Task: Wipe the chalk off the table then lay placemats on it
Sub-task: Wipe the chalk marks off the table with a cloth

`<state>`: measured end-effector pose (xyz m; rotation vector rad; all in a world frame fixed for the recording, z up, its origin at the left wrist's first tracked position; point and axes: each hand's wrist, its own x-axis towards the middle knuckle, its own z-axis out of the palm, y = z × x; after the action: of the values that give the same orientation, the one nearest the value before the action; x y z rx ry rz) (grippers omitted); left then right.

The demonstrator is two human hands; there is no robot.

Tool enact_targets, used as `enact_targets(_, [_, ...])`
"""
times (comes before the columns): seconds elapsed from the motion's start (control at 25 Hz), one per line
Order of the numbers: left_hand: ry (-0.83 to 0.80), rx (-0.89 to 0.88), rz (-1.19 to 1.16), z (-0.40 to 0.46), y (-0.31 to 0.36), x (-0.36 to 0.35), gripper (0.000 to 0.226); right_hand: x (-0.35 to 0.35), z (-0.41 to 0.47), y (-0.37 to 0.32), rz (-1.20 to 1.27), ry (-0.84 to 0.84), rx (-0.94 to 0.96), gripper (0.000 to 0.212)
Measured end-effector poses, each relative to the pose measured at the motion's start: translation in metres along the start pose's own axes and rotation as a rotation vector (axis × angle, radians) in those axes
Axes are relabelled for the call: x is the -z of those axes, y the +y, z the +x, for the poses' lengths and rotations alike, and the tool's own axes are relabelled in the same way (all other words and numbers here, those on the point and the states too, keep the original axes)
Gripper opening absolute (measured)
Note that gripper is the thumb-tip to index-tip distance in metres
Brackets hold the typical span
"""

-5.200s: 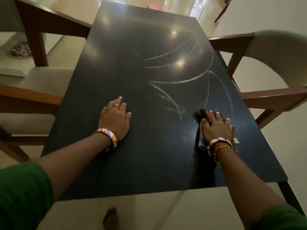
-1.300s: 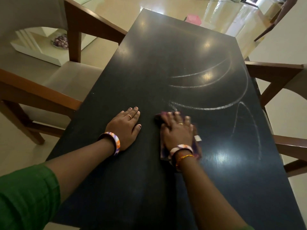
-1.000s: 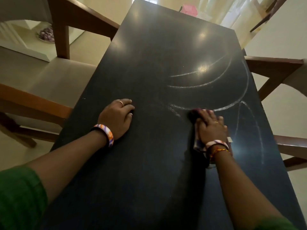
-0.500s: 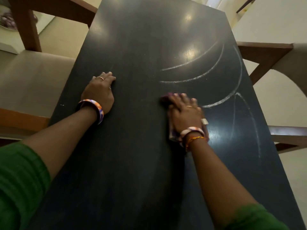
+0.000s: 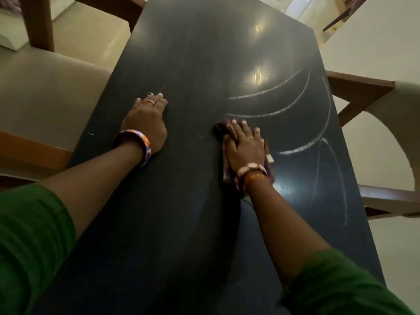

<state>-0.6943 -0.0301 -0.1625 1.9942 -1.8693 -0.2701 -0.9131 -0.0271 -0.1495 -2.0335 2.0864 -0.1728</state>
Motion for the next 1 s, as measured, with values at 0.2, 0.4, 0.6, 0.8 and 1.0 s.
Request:
enact_targets(0.2, [0.001,-0.019,0.002,-0.002,0.002,0.002,0.048,-0.001,-0.084,0.034,0.03,0.063,0.106,0.057])
enact_targets(0.4, [0.002,-0.034,0.056,-0.003,0.005,-0.001,0.045,0.002,-0.143,0.045,0.027,0.038,-0.001,0.06])
enact_targets(0.6, [0.005,-0.036,0.087,-0.005,0.004,-0.002,0.042,0.005,-0.008,0.022,0.013,0.004,0.02,0.051])
enact_targets(0.8, [0.04,-0.117,0.247,0.014,0.006,0.013,0.028,-0.002,-0.098,0.034,0.021,0.069,0.162,0.051])
enact_targets(1.0, [0.061,-0.155,0.066,0.074,0.025,-0.01,0.033,0.001,-0.072,0.026,-0.005,-0.077,0.221,0.057])
